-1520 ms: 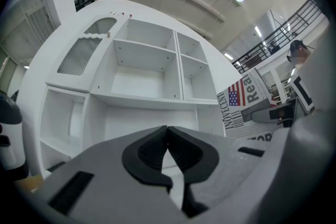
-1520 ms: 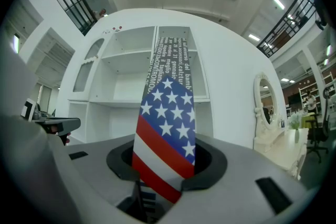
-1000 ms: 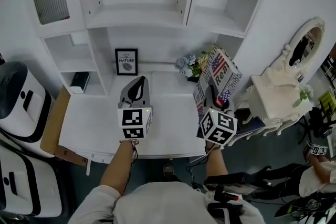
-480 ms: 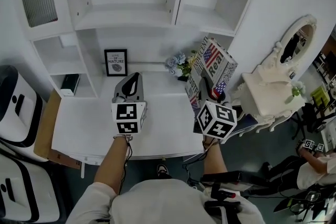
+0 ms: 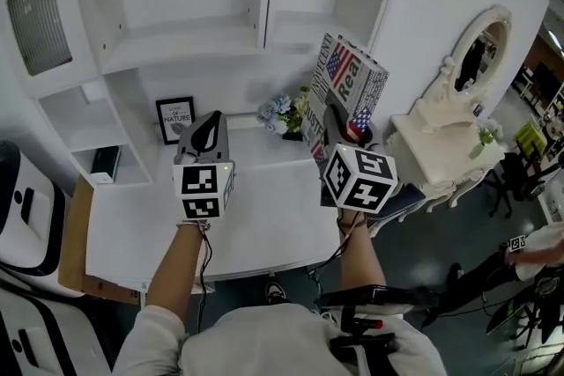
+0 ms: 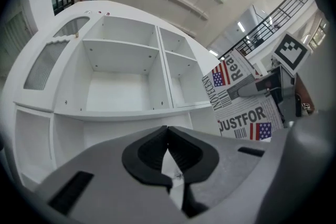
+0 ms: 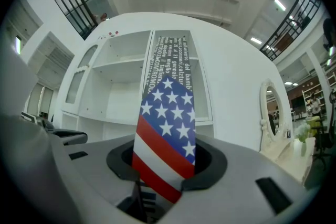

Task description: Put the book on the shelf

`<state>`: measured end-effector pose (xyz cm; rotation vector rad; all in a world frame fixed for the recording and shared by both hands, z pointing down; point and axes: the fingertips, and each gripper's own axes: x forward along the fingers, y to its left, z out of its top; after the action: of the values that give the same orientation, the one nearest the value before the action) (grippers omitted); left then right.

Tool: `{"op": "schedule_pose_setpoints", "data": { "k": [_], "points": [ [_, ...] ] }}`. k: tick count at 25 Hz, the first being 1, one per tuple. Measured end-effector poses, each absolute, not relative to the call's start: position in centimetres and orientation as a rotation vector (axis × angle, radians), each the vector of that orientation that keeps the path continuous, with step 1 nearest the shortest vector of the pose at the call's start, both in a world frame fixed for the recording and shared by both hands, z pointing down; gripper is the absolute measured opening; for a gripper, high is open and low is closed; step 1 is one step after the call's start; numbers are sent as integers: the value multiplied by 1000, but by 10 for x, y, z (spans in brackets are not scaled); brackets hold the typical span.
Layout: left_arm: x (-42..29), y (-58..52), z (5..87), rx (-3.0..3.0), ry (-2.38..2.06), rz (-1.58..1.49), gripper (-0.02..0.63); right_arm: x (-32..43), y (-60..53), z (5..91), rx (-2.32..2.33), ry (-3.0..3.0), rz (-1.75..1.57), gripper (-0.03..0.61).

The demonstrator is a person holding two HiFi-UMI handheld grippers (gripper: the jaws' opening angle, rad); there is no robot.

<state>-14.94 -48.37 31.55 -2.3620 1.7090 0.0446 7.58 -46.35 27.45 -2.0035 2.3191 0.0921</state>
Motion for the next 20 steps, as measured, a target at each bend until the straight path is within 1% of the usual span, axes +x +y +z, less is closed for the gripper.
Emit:
{"op": "schedule_pose_setpoints", "data": {
  "k": [7, 20],
  "points": [
    [-152, -495, 294, -2330, 1712, 45, 8, 94, -473, 244, -2014, 2299, 164, 175],
    [-150, -519, 228, -2251, 1696, 99, 8, 119, -496, 178, -2044, 2246, 300, 175]
  ]
}}
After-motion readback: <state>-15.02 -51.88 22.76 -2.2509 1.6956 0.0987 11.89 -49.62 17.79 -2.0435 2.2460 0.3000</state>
